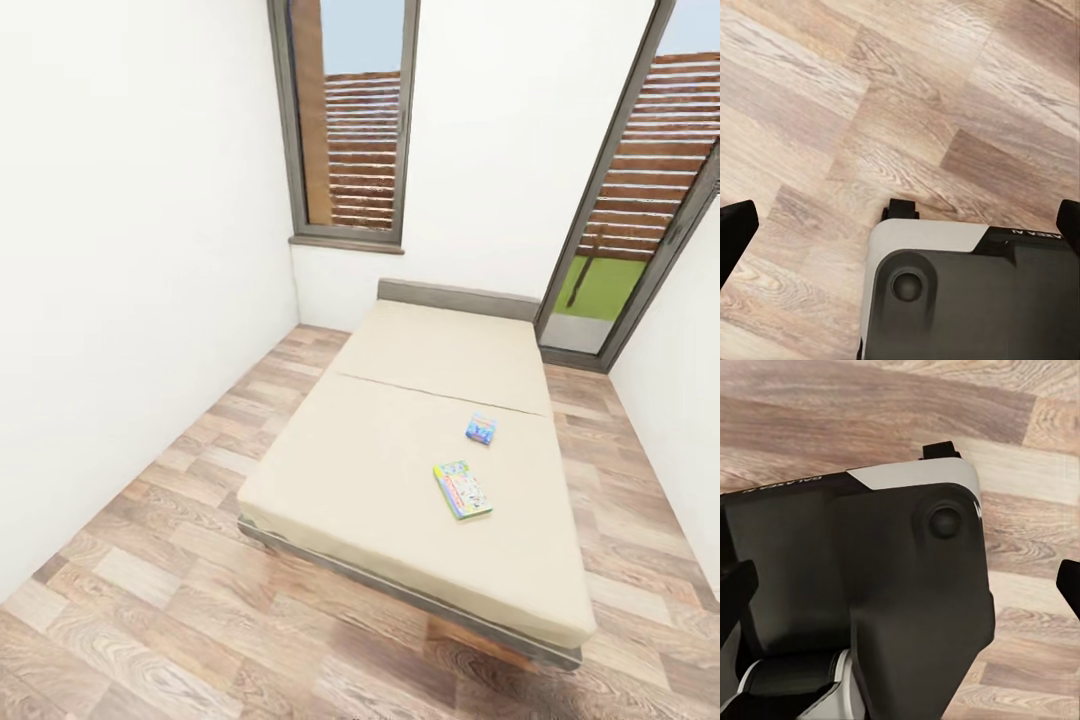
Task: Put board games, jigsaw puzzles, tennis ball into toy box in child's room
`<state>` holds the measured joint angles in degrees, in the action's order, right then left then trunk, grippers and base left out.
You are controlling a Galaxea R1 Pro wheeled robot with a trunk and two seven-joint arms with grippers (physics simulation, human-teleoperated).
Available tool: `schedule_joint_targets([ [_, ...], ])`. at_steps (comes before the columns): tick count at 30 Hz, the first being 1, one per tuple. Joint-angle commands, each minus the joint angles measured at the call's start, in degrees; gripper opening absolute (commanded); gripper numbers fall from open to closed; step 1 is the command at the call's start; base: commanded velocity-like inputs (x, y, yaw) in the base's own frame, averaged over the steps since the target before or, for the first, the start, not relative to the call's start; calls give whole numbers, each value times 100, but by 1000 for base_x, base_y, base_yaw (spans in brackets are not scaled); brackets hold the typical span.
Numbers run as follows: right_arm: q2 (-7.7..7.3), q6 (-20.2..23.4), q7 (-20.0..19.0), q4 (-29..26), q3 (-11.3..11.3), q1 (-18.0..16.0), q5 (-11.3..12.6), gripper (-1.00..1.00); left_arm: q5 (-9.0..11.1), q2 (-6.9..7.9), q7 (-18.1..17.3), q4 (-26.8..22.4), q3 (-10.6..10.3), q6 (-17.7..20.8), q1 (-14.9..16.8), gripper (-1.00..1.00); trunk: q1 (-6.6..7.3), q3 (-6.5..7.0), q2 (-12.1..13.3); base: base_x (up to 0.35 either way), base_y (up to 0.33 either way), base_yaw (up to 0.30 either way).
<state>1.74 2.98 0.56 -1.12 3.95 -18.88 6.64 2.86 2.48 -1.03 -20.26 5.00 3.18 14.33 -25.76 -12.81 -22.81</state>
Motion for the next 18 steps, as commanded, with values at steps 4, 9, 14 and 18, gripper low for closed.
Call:
schedule_joint_targets([
  [4, 2, 28, 6, -11, 36, -2, 30, 100, 30, -2, -11, -13, 19, 33, 0, 100, -3, -43, -11, 0, 0, -166],
  [9, 0, -16, 6, -11, 40, -2, 34, 100, 28, -2, -11, -13, 18, 33, 0, 100, -3, -76, -11, 0, 0, -72],
  [14, -3, -195, 6, -10, 42, -2, 55, 100, 29, -2, -11, -13, 17, 33, 0, 100, -3, -87, -11, 0, 0, -20],
  [18, -3, -251, 6, -9, 41, -2, 67, 100, 27, 0, -11, -13, 18, 33, 0, 100, -3, -89, -11, 0, 0, -6],
])
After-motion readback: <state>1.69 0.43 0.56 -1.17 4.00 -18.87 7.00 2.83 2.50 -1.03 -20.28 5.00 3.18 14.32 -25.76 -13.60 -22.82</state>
